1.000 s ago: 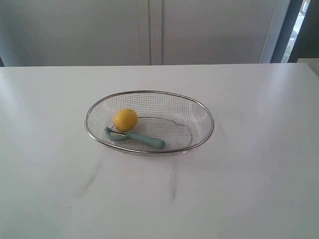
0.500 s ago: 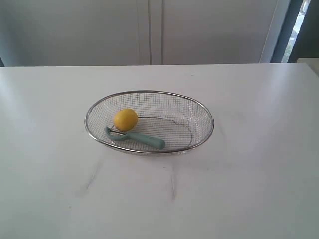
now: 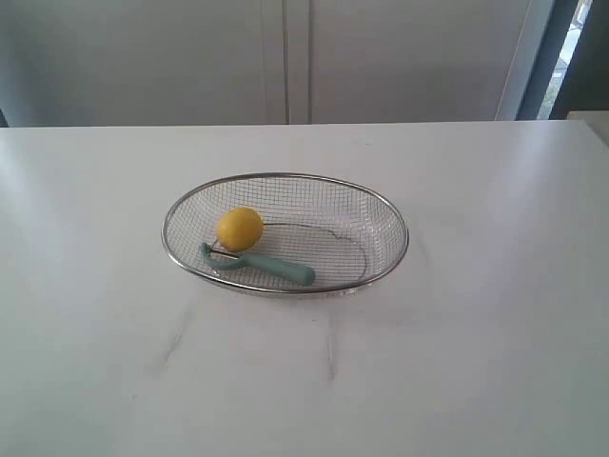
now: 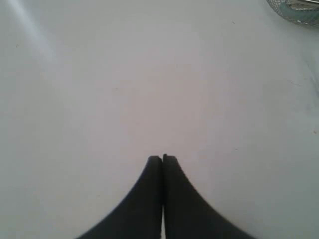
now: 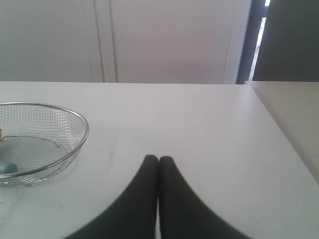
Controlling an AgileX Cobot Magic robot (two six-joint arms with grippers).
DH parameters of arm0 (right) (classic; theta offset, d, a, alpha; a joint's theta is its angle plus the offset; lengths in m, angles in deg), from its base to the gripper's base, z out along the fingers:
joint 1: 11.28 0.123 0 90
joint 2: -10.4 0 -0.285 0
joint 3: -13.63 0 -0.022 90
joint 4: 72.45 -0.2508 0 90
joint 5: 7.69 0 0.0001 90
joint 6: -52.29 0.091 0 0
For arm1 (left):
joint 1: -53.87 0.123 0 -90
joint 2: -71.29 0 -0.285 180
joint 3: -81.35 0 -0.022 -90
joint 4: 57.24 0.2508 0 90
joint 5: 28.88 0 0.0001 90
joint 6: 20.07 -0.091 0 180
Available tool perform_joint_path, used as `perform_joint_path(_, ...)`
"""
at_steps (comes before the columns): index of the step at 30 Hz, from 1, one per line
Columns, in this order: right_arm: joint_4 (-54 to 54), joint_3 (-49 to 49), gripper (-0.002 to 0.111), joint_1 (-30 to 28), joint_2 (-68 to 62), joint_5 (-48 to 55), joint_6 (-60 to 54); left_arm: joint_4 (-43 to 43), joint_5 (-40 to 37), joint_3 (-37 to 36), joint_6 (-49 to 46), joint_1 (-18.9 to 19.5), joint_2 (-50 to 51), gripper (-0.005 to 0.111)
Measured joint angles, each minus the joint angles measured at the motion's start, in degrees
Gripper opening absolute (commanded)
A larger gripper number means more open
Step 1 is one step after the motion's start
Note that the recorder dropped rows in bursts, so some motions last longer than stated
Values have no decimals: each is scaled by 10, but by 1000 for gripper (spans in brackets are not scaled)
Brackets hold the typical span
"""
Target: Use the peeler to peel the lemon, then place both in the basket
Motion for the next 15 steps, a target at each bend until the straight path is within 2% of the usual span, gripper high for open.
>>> perform_joint_path(15, 18, -17, 0, 0, 0, -8, 0, -1, 0, 0, 0, 0, 0, 0)
